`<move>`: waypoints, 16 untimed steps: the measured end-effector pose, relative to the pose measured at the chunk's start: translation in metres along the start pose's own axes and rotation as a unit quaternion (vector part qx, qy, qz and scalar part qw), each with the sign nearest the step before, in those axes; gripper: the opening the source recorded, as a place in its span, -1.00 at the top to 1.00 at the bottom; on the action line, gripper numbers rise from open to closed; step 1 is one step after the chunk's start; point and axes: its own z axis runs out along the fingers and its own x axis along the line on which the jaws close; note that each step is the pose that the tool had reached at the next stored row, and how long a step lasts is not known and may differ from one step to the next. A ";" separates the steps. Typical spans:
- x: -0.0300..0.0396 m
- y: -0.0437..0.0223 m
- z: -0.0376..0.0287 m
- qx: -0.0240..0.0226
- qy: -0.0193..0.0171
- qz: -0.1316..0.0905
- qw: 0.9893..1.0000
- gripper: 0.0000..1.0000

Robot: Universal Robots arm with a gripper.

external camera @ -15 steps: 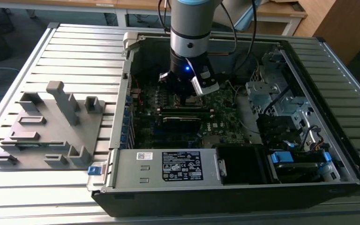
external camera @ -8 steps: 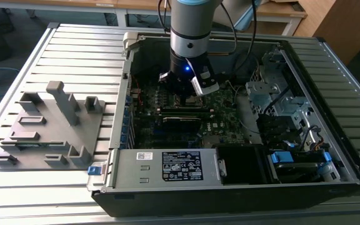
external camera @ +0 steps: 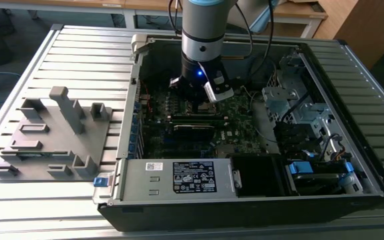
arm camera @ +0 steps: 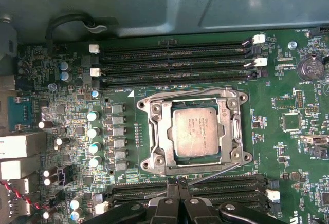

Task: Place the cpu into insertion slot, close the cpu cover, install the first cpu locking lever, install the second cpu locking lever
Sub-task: 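Install the second cpu locking lever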

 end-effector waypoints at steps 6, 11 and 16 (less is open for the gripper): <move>0.0021 -0.0001 0.0006 0.000 0.000 0.000 1.000 0.80; 0.0042 -0.0004 0.0008 0.000 0.000 0.000 1.000 0.80; 0.0045 -0.0004 0.0013 0.000 0.000 0.000 1.000 0.80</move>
